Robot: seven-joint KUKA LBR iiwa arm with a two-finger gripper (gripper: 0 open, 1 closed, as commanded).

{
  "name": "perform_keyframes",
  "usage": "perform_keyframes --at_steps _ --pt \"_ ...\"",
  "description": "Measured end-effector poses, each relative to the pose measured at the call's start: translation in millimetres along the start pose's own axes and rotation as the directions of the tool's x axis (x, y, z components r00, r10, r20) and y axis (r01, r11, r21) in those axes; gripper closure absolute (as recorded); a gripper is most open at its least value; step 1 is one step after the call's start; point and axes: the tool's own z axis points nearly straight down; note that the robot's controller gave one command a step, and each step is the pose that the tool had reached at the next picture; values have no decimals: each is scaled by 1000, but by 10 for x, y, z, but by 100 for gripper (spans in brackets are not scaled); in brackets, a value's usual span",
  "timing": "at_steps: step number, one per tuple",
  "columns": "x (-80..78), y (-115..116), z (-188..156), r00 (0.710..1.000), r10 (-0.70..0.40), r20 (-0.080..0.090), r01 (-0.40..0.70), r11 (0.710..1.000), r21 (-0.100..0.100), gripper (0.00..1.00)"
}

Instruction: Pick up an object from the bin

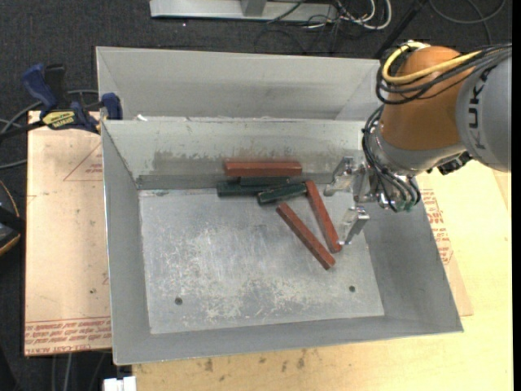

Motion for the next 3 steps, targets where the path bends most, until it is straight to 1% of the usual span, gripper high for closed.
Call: perform_keyframes --at_steps 1,2,3 --pt "-16 2 -46 1000 -2 8 2 1000 1 0" --pt "18 76 277 995 -97 12 97 995 3 0" --pt "-73 50 385 959 -283 1 283 959 -1 0"
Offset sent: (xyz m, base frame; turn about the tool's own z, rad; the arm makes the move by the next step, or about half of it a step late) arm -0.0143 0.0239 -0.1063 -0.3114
